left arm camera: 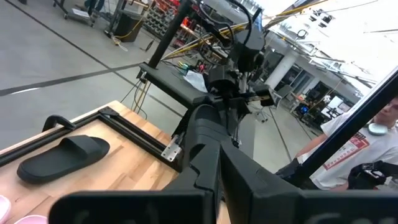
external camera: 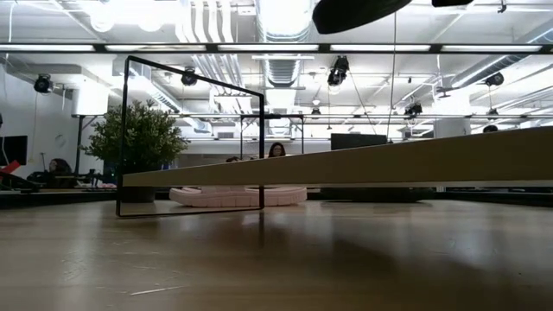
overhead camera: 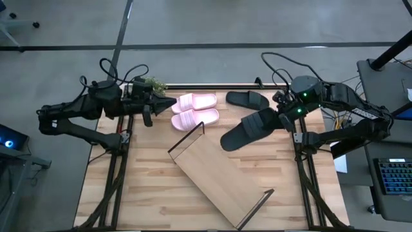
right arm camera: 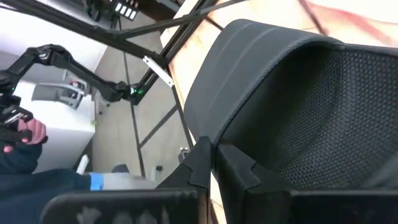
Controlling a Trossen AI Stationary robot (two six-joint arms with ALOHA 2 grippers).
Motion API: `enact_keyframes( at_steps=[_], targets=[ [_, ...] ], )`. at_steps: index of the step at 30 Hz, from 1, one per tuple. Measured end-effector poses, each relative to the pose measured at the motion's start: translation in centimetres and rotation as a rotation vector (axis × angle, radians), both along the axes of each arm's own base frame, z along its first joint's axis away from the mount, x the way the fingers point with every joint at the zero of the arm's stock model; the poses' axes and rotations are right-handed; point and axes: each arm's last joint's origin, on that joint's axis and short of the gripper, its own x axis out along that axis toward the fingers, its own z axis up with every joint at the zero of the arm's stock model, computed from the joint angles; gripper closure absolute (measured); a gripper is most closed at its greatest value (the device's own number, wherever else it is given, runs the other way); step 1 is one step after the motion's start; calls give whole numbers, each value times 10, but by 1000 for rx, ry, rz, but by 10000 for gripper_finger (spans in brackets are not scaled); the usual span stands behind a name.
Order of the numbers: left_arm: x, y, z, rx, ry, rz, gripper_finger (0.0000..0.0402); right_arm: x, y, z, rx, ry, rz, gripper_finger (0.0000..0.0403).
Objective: Pick and place slides into the shelf
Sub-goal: Put the bottom black slipper on the shelf
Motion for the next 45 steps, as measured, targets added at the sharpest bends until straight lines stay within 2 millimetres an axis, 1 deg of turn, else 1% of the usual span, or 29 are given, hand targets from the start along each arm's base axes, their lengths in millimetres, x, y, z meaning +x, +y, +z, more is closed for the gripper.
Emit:
enact_keyframes(
  at_steps=[9,19,30,35,39,45],
  targets=[
    [0,0,0,2,2,0,402,4,14,-3,23,37,36,394],
    [0,0,-1,18,7,-1,402,21,30,-20,54,93,84,394],
    [1,0,-2,19,14,-1,402,32,51,-23,77,77,107,394],
    [1,0,-3,19,17,-1,402,38,63,-32,106,84,116,394],
    [1,0,-3,19,22,-1,402,41,72,-45,131,101,117,394],
    [2,0,-4,20,25,-1,402,48,84,-64,195,68,126,394]
  ],
)
